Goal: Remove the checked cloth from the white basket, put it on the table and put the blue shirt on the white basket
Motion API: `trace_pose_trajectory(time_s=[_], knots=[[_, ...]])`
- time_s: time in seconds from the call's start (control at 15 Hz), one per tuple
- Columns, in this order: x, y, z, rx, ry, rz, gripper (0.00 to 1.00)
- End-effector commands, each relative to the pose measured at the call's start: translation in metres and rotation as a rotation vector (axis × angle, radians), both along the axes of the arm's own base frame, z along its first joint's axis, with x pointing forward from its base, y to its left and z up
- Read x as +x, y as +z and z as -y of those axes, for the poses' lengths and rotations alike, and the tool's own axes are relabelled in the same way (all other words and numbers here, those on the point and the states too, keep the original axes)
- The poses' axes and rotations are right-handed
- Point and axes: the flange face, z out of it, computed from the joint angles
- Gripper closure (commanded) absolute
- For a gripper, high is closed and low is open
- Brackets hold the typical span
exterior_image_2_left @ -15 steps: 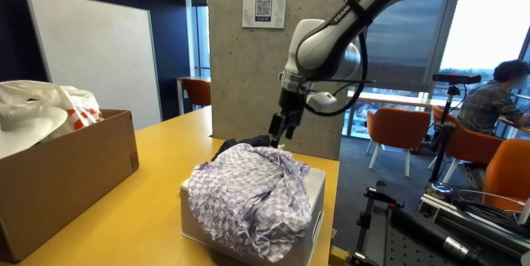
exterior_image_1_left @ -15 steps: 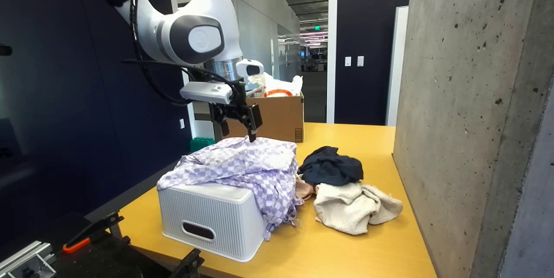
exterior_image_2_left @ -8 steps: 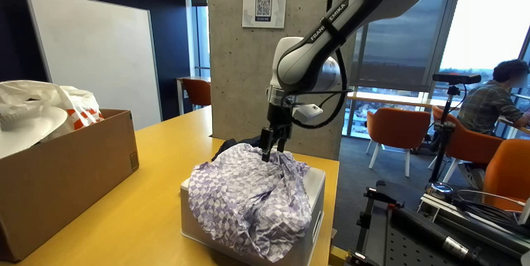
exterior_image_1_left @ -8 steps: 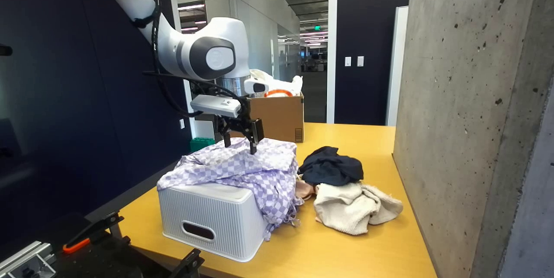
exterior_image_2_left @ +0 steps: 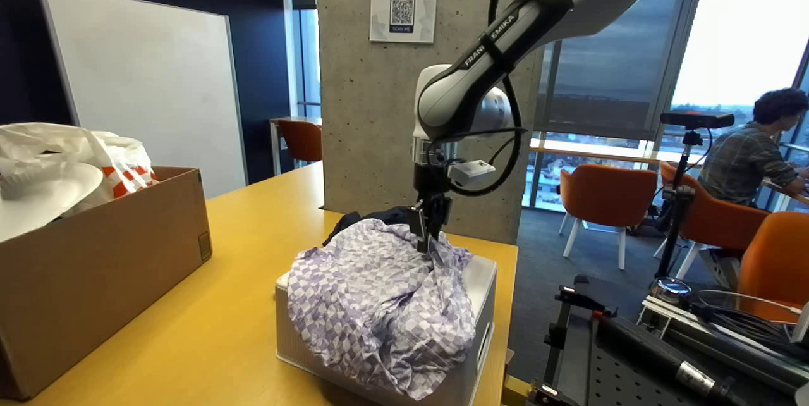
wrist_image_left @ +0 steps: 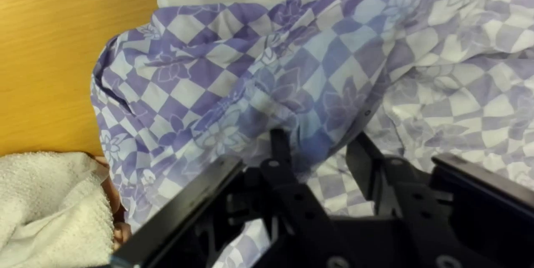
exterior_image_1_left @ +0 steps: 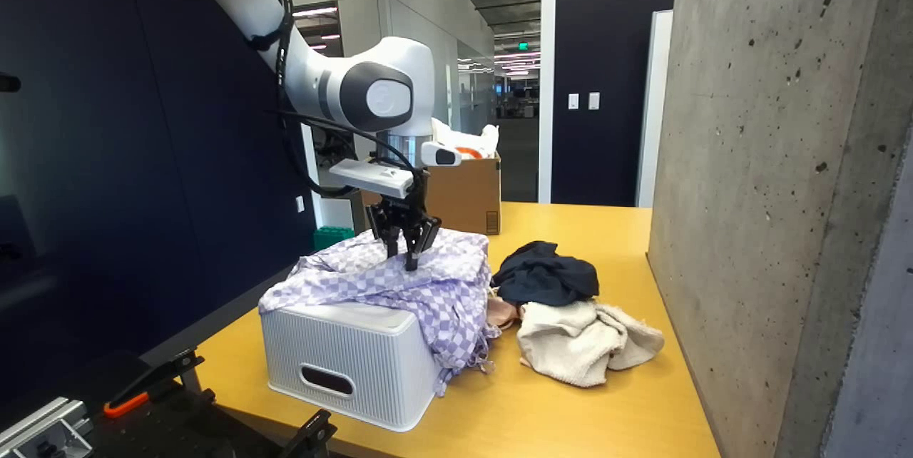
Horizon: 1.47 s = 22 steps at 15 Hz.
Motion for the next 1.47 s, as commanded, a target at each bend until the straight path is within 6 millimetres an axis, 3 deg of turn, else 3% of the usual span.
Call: trace_pose_trajectory(time_s=[0.0,0.13,0.27,0.6,0.93,1.4], knots=[[0.006,0.001,0.01,0.044,-0.052,-0.022,0.88],[0.007,0.005,0.019,0.06,-0.089,-0.025,0.99],[0.004,0.024,0.029,0.078,-0.108,-0.001,1.0],[-0.006,0.104,0.076,0.087,-0.218,0.112,0.99],[-0.021,0.195,0.13,-0.029,-0.316,0.174,0.99],[-0.034,0.273,0.177,-0.253,-0.429,0.223,0.99]])
